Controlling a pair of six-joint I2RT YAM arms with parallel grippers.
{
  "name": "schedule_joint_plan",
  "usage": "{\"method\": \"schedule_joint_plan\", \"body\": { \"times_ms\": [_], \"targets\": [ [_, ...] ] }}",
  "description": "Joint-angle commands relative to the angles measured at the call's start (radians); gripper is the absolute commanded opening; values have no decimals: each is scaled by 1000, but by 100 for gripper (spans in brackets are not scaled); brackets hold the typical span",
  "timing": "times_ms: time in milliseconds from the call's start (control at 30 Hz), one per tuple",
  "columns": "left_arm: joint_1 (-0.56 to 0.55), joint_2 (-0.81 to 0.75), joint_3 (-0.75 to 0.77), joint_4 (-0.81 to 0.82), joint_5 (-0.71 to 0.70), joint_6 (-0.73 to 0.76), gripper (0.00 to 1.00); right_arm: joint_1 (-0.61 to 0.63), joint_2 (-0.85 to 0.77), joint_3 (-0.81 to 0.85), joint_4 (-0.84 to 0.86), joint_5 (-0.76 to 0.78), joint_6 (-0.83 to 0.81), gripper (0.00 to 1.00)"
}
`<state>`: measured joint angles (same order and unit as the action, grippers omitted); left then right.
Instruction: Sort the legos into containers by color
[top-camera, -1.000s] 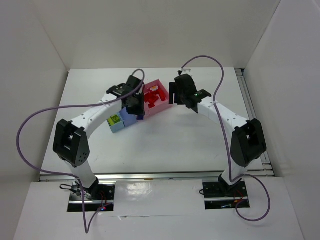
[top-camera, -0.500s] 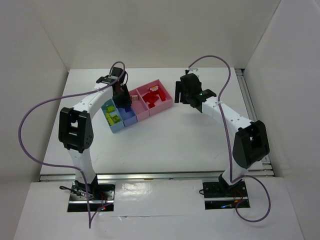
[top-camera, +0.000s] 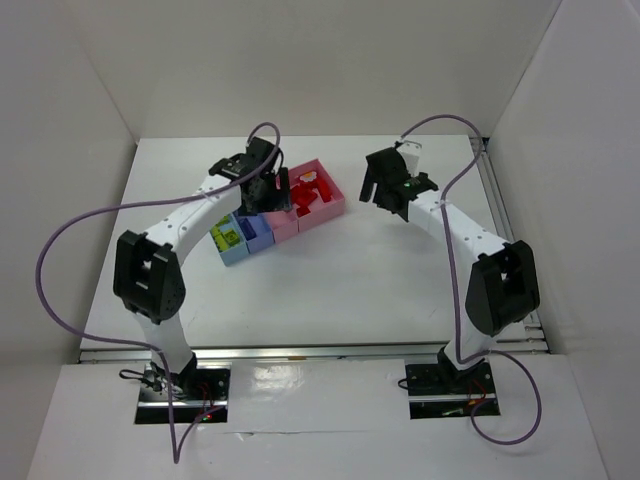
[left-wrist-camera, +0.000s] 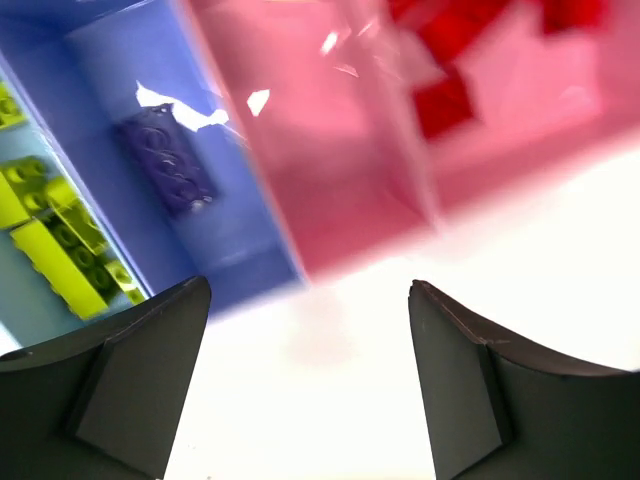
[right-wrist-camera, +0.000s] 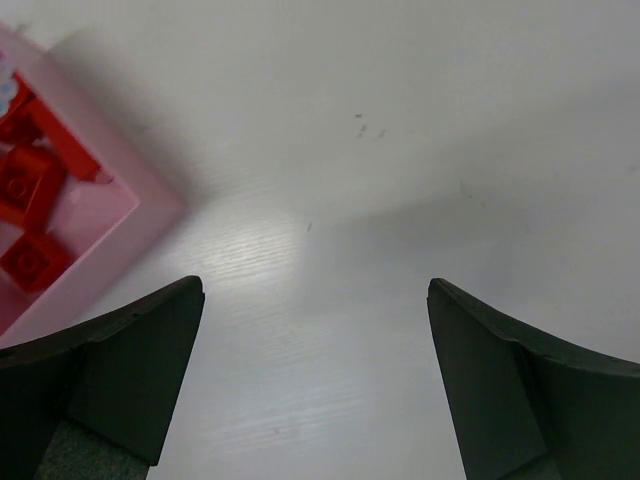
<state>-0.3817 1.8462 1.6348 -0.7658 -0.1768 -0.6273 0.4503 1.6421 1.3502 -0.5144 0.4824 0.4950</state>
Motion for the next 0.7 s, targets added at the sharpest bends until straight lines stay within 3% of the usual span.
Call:
{"method": "schedule_joint_plan", "body": {
  "times_ms": [0, 200, 333, 667],
  "targets": [
    [-68, -163, -50, 22, -69, 92, 91, -42, -33, 32, -96, 160, 187, 100],
    [-77, -294, -136, 31, -78, 81, 90, -53, -200, -152, -35, 179, 217, 100],
    [-77, -367, -185, 42, -49, 71, 90, -65, -255, -189, -81, 189, 250, 98],
    [-95, -510, -196, 30, -179, 141, 90, -154, -295, -253, -71, 24, 221, 95]
  ]
}}
